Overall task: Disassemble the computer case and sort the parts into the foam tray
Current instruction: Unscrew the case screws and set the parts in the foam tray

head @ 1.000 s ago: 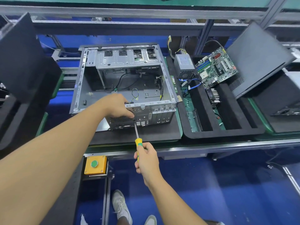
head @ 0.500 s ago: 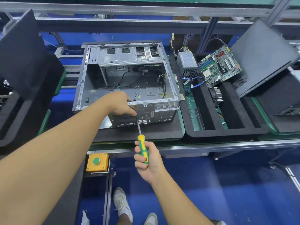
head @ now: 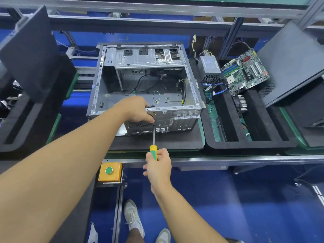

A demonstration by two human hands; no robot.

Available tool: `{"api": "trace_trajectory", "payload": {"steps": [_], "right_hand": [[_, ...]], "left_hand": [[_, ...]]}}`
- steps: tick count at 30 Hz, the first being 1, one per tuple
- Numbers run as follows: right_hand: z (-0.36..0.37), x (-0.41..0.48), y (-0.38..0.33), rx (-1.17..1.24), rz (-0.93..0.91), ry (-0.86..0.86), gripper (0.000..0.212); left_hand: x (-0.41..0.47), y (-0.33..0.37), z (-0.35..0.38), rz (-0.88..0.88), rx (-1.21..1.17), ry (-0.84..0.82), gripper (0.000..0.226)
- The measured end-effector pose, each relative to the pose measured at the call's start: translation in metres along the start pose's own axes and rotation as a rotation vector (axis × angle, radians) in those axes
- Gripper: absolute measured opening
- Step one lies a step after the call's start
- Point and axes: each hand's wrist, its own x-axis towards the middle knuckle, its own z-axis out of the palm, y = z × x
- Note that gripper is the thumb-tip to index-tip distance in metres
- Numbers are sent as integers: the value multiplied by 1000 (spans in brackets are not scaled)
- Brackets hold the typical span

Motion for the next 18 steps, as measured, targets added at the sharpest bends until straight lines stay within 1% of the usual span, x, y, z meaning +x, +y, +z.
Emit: {"api": "trace_trajectory", "payload": {"steps": [2,3,4,6,8,9,10,12,13,14,16,18], "right_hand": [[3,-3,2,-238,-116,88,18],[0,-3,4,-317,-145,95,19],[-3,-1,3,-346,-159,72,18],[-10,3,-3,-273,-109,-39,15],[-17,8,-12,-178,17,-158,11],[-23,10,-16,-105,106,-211,13],[-29,12,-21,-2,206,-271,19],[-42,15,-28,181,368,-446,34],[-47,16,-29,225,407,-521,39],[-50,17,-29,241,415,-560,41],[-51,18,-28,235,369,-538,37],[-48,17,-25,115,246,-404,25]], "left_hand": [[-1,0,0,8,-8,1,45],[-1,0,0,12,-13,6,45],[-2,0,0,16,-18,14,45],[-4,1,1,15,-33,17,44],[-4,1,0,21,-34,12,43],[-4,1,0,25,-31,11,42],[-4,1,0,26,-29,10,42],[-4,0,-1,31,-17,9,42],[-4,1,0,34,-15,10,43],[-5,1,0,31,-15,9,44],[-5,2,-2,24,-16,2,44],[-7,2,-2,17,-19,-11,44]]}}
